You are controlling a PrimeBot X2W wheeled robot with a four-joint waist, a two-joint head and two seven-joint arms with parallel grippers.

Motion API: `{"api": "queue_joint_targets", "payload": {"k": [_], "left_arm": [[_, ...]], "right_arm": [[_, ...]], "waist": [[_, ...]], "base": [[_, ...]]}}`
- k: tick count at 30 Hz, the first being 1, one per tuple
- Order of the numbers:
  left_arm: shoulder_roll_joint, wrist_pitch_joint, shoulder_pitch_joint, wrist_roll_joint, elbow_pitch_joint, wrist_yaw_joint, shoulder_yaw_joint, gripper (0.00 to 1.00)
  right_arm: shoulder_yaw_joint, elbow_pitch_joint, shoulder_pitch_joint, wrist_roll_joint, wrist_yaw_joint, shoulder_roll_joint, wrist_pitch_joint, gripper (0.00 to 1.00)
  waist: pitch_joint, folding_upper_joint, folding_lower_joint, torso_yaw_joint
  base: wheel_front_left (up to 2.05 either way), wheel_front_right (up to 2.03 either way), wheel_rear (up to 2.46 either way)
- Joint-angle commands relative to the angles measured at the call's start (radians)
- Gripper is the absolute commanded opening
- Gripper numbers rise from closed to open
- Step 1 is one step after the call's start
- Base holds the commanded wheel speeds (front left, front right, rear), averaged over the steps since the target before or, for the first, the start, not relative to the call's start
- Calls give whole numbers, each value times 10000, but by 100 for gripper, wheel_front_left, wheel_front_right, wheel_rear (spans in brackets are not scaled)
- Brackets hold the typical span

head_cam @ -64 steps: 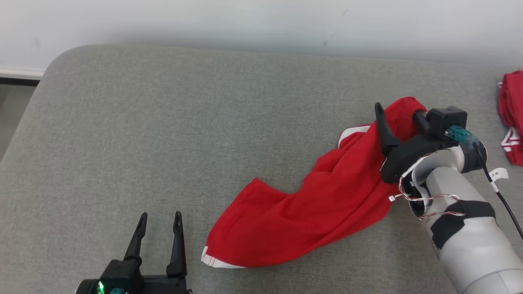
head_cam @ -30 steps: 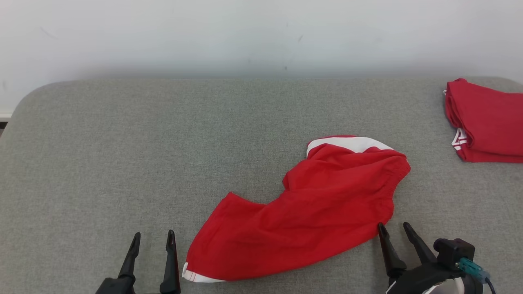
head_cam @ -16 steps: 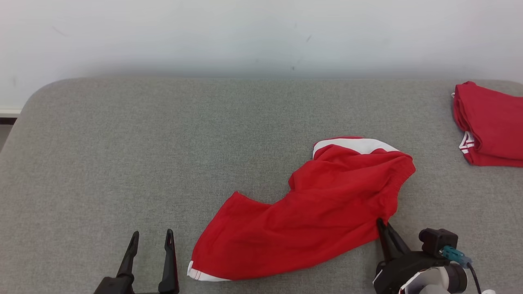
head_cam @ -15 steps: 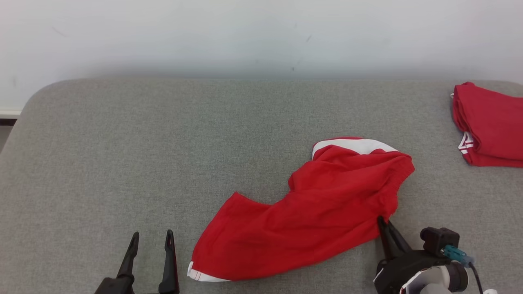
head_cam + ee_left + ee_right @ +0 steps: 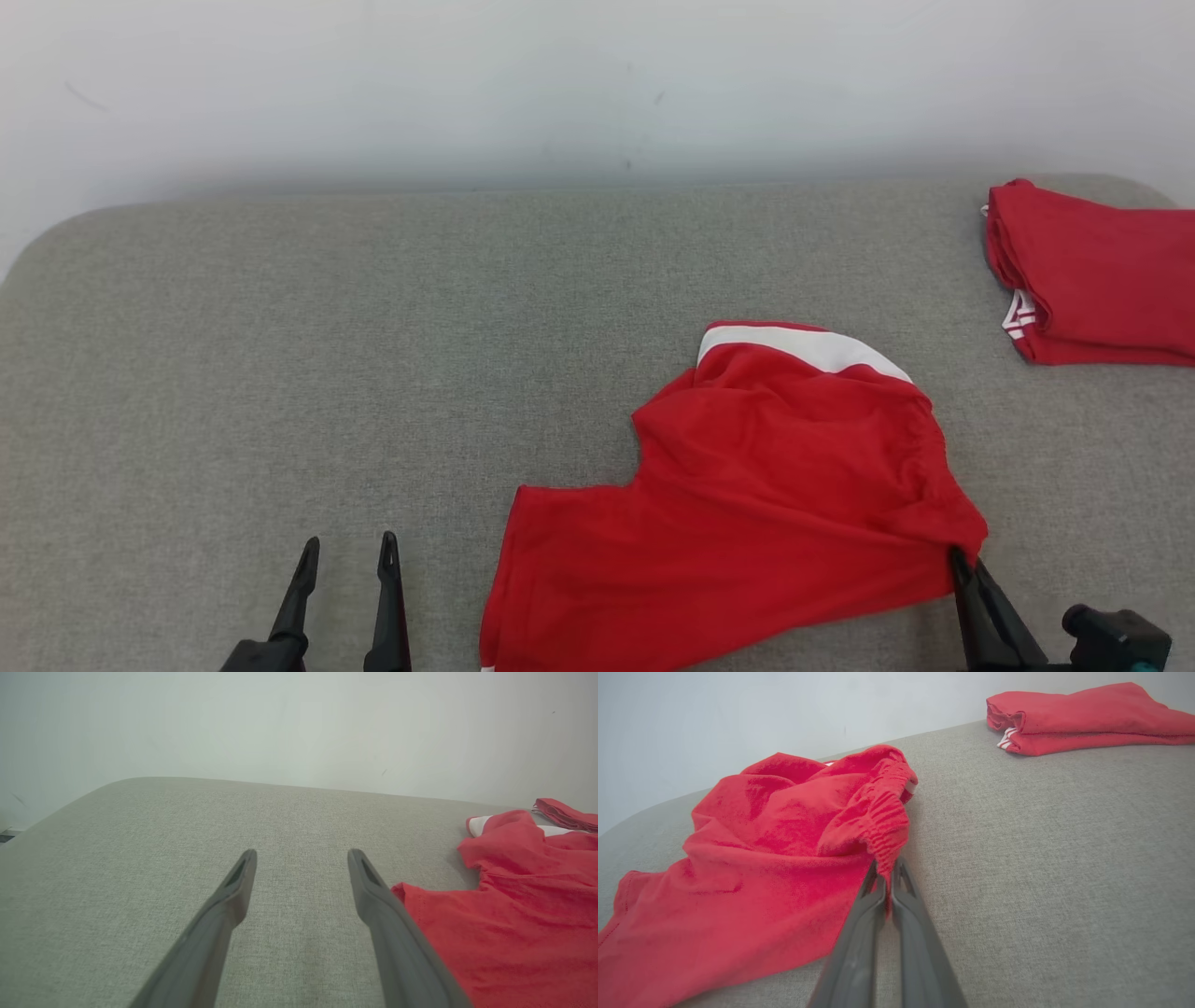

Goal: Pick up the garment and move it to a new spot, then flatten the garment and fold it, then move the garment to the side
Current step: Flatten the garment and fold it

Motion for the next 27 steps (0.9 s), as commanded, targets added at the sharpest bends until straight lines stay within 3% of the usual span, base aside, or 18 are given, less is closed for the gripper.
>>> {"api": "queue_joint_targets", "payload": {"k": [1, 7, 13, 19, 27], "left_arm": [[-4, -29, -21, -119, -27, 2, -18, 100], [-3, -29, -148, -163, 37, 6, -160, 100], [-6, -29, -240, -191, 80, 10, -307, 100], [-4, -29, -313, -270, 106, 50, -480, 100], [-6, -29, -518, -380, 215, 101, -759, 100]], "right_arm": [[-84, -327, 64, -130, -29, 76, 122, 0], [-20, -1866, -204, -613, -29, 357, 972, 0], [830, -1808, -1567, -1180, -29, 165, 1713, 0], [1471, -560, -3170, -1330, -29, 255, 1886, 0], [1856, 3401, -5327, -1504, -29, 423, 1458, 0]], "waist": [[67, 0, 0, -92], [72, 0, 0, 88], [136, 0, 0, 628], [279, 0, 0, 1082], [361, 0, 0, 1521]], "base": [[0, 0, 0], [0, 0, 0], [0, 0, 0], [0, 0, 0], [0, 0, 0]]}}
